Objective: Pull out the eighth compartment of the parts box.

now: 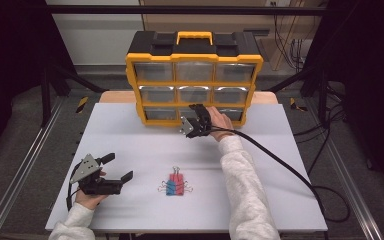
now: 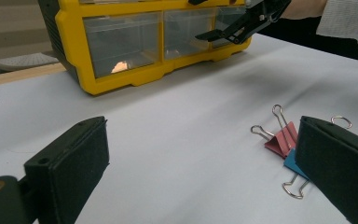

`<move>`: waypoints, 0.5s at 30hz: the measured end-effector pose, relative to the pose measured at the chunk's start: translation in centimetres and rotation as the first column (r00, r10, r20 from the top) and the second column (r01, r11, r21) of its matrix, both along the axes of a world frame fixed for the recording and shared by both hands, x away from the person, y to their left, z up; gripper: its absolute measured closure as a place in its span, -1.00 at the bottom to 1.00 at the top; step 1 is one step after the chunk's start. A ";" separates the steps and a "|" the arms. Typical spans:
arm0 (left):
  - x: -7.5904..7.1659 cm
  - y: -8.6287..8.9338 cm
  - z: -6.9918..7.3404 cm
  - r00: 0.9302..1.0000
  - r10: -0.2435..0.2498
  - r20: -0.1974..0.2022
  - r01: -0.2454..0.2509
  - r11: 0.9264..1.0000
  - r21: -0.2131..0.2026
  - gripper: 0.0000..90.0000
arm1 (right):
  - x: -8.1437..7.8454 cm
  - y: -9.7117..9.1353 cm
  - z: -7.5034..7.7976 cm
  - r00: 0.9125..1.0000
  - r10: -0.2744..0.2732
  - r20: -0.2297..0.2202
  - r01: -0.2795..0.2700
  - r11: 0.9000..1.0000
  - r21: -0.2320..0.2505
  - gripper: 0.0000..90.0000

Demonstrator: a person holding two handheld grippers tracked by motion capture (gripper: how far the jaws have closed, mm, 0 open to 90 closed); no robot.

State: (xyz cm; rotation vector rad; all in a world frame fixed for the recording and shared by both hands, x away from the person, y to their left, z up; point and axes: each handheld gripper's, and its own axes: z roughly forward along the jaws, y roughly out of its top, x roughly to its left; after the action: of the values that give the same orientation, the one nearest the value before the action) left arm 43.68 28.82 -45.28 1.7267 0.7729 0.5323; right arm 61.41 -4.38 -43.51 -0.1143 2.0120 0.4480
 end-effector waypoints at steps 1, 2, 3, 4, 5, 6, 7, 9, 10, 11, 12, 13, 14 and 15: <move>0.0 0.0 0.0 1.000 0.000 0.000 0.000 1.000 0.000 -0.94 | 0.0 0.0 0.0 1.000 0.000 0.004 0.000 1.000 -0.003 -0.06; 0.0 0.0 0.0 1.000 0.000 0.000 0.000 1.000 0.001 -0.94 | 0.0 0.0 -0.1 1.000 0.001 0.006 -0.001 1.000 -0.002 -0.02; 0.0 0.0 0.0 1.000 0.000 -0.001 0.000 1.000 0.001 -0.94 | 0.0 0.0 -0.1 1.000 0.001 0.010 -0.001 1.000 -0.001 0.02; 0.0 0.0 0.0 1.000 0.000 -0.001 0.000 1.000 0.001 -0.94 | 0.0 0.0 -0.1 1.000 0.001 0.015 -0.002 1.000 0.001 0.05; 0.0 0.0 0.0 1.000 0.000 0.000 0.000 1.000 0.001 -0.94 | 0.0 0.1 -0.2 1.000 0.004 0.022 -0.004 1.000 -0.003 0.07; 0.0 0.0 0.0 1.000 0.000 0.000 0.000 1.000 0.001 -0.94 | 0.0 0.1 -0.2 1.000 0.004 0.022 -0.004 1.000 -0.003 0.07; 0.0 0.0 0.0 1.000 0.001 0.000 -0.001 1.000 0.001 -0.94 | 0.0 0.1 -0.4 0.999 0.002 0.038 -0.001 1.000 -0.013 0.10; 0.0 0.0 0.0 1.000 0.000 0.000 0.000 1.000 0.001 -0.94 | 0.0 0.1 -0.5 0.998 0.003 0.055 -0.001 1.000 -0.023 0.14; 0.0 0.0 0.0 1.000 0.000 0.000 0.000 1.000 0.001 -0.94 | -0.1 0.1 -0.6 0.998 0.002 0.065 0.000 1.000 -0.021 0.17; 0.0 0.0 0.0 1.000 0.001 0.000 -0.001 1.000 0.001 -0.94 | -0.1 0.1 -0.7 0.997 0.003 0.071 -0.001 1.000 -0.024 0.19; 0.0 0.0 0.0 1.000 0.001 0.000 -0.001 1.000 0.001 -0.94 | -0.1 0.1 -0.7 0.997 0.004 0.081 -0.002 1.000 -0.026 0.21; 0.0 0.0 0.0 1.000 0.002 0.000 -0.002 1.000 0.001 -0.94 | -0.1 0.1 -0.8 0.996 0.006 0.090 -0.002 0.999 -0.035 0.23; 0.0 0.0 0.0 1.000 0.001 0.001 -0.001 1.000 0.001 -0.94 | -0.1 0.1 -0.8 0.995 0.008 0.102 -0.004 0.999 -0.043 0.24; 0.0 0.0 0.0 1.000 0.001 0.001 -0.001 1.000 0.001 -0.94 | -0.1 0.1 -0.9 0.994 0.008 0.106 -0.004 0.999 -0.045 0.25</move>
State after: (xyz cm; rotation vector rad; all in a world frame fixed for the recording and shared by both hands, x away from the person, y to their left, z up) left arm 43.65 28.87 -45.28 1.7265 0.7735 0.5341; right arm 61.28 -4.28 -44.41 -0.1684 1.9177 0.3931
